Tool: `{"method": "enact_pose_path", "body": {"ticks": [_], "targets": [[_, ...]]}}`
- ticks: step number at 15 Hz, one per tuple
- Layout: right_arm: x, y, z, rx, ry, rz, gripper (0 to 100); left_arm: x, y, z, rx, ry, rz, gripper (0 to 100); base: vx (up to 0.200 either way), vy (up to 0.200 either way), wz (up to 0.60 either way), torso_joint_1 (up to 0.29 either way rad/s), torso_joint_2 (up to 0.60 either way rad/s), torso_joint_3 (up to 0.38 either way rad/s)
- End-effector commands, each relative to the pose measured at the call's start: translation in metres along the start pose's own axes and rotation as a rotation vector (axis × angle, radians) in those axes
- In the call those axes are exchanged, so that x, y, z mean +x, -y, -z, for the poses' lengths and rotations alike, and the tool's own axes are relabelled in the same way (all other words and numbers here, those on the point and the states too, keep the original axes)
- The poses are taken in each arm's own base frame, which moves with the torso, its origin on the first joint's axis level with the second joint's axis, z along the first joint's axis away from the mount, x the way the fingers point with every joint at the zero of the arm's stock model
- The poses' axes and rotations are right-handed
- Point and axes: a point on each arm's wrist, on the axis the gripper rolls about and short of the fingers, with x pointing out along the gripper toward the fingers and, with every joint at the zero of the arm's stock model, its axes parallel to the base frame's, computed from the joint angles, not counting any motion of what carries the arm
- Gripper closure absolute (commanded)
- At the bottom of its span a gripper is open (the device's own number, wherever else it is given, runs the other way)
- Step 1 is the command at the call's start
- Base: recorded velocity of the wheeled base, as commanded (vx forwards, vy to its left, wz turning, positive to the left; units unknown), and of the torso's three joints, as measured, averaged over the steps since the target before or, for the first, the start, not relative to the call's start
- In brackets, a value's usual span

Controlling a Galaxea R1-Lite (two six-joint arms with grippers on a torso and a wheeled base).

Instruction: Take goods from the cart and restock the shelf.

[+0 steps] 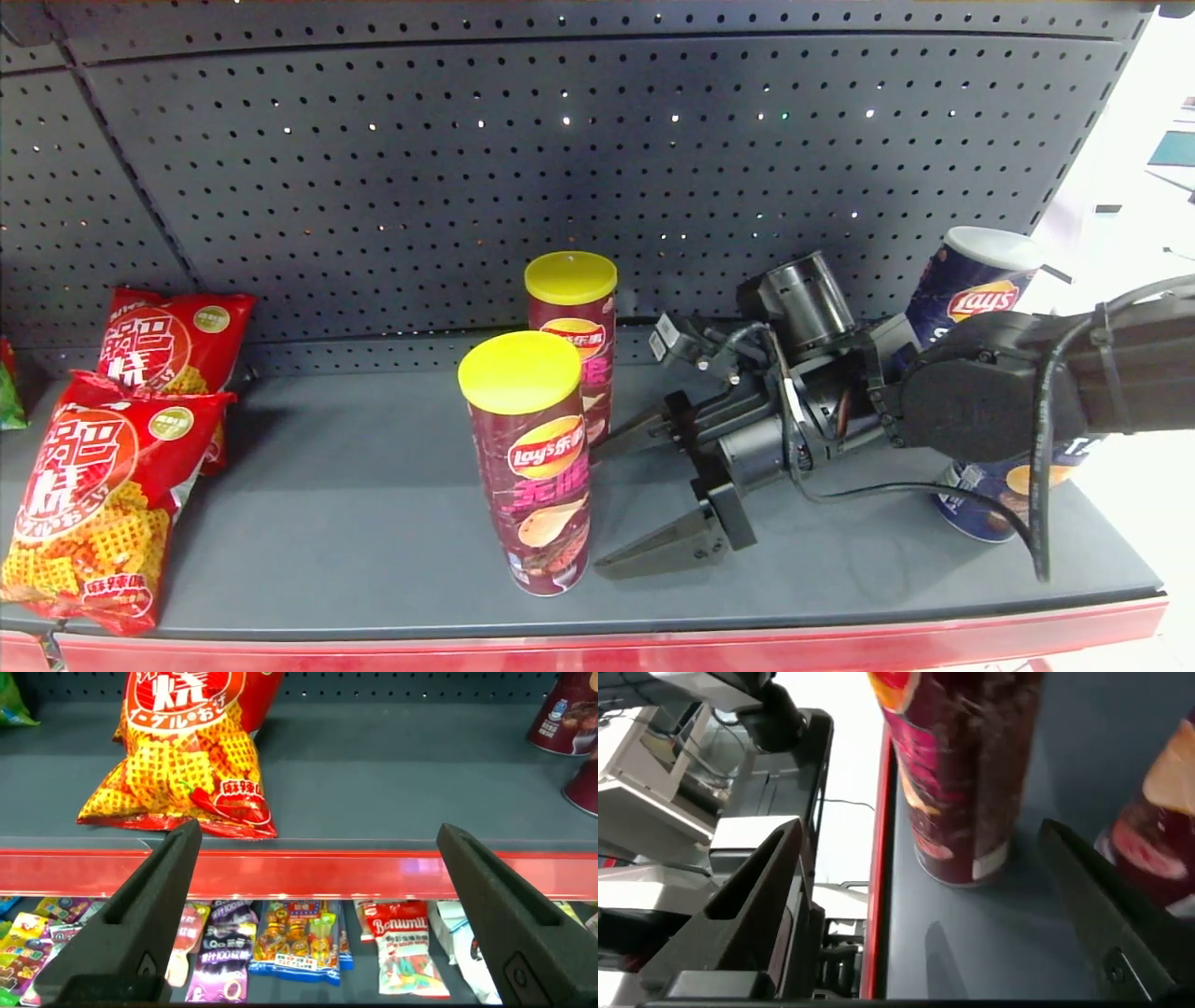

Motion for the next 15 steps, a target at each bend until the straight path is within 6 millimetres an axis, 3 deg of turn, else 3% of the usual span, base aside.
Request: {"method": "enact_pose_path", "body": {"ticks": [1,9,15], "targets": [[0.005,-0.006,-0.002,-0.009,-0.002,-0.020,0,0.000,0.000,0.000,0.000,-0.002,-0.001,0,0.000,0.000,0.00,0.000,0.00,0.000],[-0.002,-0.023,0.001,0.009,-0.016,-0.039,0,0.000,0.000,0.000,0.000,-0.002,-0.001,0,0.000,0.000,0.00,0.000,0.00,0.000],[-0.004,-0.013,0.012,0.053,-0.032,-0.016,0,0.000,0.000,0.000,0.000,-0.002,0.001,0,0.000,0.000,0.00,0.000,0.00,0.000]]}}
